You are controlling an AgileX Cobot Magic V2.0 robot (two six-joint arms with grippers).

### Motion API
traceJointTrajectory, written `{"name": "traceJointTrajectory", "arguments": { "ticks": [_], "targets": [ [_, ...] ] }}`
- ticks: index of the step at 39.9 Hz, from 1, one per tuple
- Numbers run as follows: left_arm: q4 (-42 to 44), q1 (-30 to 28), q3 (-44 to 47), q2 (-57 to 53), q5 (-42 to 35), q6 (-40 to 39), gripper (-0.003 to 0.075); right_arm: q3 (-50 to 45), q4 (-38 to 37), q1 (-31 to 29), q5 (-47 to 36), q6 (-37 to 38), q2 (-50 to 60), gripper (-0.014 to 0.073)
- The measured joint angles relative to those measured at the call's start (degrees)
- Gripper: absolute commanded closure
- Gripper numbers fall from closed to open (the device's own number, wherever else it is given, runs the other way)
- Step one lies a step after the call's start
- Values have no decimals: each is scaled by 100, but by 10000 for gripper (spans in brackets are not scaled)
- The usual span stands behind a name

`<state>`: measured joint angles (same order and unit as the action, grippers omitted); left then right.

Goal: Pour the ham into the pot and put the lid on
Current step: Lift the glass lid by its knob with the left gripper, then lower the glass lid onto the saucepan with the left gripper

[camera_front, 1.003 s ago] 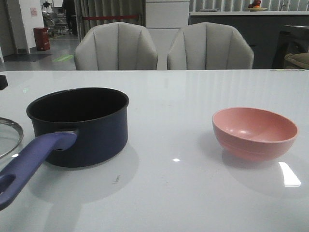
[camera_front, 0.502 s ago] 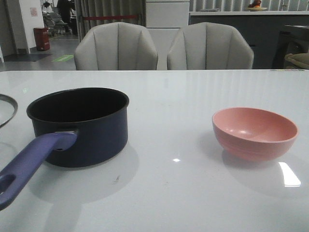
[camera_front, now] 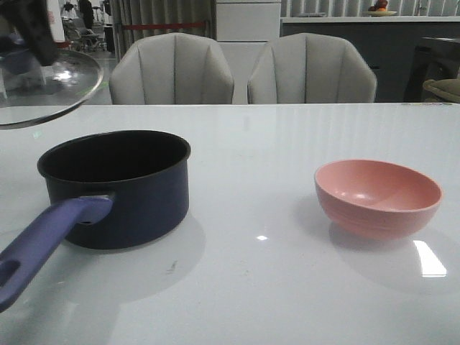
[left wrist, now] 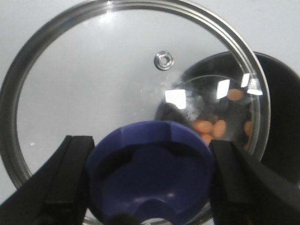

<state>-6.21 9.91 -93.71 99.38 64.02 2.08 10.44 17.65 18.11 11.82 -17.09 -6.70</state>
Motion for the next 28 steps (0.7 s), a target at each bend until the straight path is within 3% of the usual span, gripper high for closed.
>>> {"name": "traceJointTrajectory", "arguments": {
  "ticks": [14,28],
  "targets": [
    [-15,832,-59,364,162,12,565,0,0,0,0,0,0,434],
    [-37,1043,-458,1006,358,34,565,0,0,0,0,0,0,434]
  ]
}}
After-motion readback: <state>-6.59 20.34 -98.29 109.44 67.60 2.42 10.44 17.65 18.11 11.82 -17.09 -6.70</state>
